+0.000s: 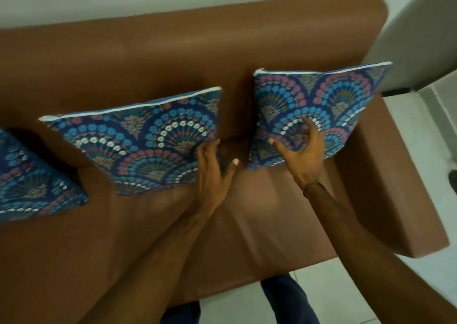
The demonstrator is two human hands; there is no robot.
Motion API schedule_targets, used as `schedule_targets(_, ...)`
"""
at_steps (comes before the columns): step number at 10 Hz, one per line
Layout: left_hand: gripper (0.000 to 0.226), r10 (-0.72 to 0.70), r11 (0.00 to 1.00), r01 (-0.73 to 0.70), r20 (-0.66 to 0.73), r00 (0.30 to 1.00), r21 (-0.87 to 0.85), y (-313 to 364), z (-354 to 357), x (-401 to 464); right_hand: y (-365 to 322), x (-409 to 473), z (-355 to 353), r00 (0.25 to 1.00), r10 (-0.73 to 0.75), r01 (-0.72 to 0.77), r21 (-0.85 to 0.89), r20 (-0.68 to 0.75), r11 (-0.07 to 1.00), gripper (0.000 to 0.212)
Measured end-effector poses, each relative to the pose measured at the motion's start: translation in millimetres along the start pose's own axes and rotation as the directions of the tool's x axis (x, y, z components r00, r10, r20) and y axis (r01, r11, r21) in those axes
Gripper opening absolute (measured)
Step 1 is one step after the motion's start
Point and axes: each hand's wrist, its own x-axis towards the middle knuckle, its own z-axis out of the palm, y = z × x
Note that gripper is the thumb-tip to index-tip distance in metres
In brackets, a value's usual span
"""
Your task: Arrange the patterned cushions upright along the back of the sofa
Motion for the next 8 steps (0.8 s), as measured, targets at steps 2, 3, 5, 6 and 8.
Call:
schedule_targets(2, 0.11, -0.117, 0.98, 0.144, 0.186, 0.976, -0.137, 50, 104, 57, 89, 115, -83, 0.965, 0.264, -0.261, 0.162, 0.006, 0.952, 0.137)
schedule_targets(3, 0.131, -0.193, 0.956, 0.231, 0.204, 0.96, -0.181, 59, 134, 79, 110, 151, -94, 0.918, 0.324, -0.382, 0.291, 0.229, 0.877, 0.108)
schedule_targets(5, 0.121, -0.181, 0.963, 0.159, -0.087, 0.98, -0.216, 80, 181, 81, 137, 177, -82, 0.901, 0.26, -0.391, 0.39, 0.347, 0.833, 0.099)
schedule_targets(6, 0.124, -0.119, 0.971, 0.093, -0.108, 0.987, -0.221, 81, 179, 82, 147, 183, -78, 0.91, 0.238, -0.375, 0.424, 0.341, 0.825, 0.119)
schedule_targets(8, 0.12, -0.148, 0.976, 0.134, -0.065, 0.987, -0.173, 98, 136, 64, 119, 152, -93, 0.96, 0.167, -0.244, 0.381, 0.226, 0.892, 0.124)
